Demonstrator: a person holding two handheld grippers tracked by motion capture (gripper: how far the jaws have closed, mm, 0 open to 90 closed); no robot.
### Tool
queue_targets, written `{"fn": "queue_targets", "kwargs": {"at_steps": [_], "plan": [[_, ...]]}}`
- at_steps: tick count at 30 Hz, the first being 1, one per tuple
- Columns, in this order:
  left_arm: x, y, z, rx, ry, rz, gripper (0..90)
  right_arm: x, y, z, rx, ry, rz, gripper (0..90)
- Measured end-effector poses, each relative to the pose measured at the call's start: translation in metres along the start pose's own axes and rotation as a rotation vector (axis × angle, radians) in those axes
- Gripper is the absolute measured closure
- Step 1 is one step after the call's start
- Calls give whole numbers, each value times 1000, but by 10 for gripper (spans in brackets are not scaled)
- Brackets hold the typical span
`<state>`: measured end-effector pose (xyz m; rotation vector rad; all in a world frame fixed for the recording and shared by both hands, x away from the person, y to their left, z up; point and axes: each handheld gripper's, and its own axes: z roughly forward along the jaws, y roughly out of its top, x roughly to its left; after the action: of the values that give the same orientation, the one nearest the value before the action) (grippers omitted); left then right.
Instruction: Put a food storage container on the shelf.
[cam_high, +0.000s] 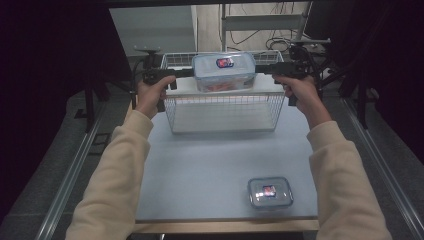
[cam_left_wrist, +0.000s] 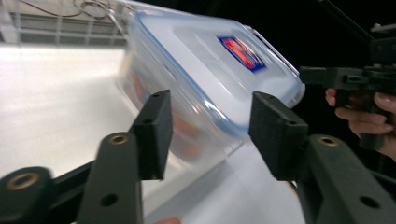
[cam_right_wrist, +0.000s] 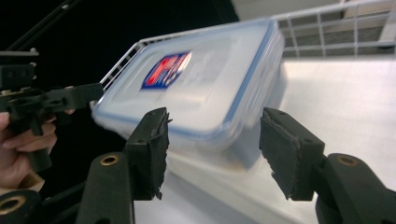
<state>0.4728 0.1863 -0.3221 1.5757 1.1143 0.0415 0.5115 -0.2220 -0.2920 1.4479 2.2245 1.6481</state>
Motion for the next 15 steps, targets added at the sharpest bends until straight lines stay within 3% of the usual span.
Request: {"fn": "queue_targets", "kwargs": {"at_steps": [1, 4, 5, 8, 9, 15], "plan": [[-4, -7, -3, 11, 11, 34, 602, 0, -8, -4, 1, 14, 2, 421], [-9, -15, -5, 21, 12, 49, 728, 0, -14, -8, 4, 26, -2, 421], [-10, -18, -6, 27, 4, 57, 728, 0, -17, -10, 3, 33, -1, 421], [-13, -28, -4, 53, -23, 73, 844, -2, -25, -14, 5, 49, -1, 420], [-17, -36, 2, 86, -39, 102, 876, -4, -28, -15, 10, 51, -1, 420], [-26, -46, 24, 151, -17, 152, 898, -7, -36, -17, 18, 65, 2, 418]]}}
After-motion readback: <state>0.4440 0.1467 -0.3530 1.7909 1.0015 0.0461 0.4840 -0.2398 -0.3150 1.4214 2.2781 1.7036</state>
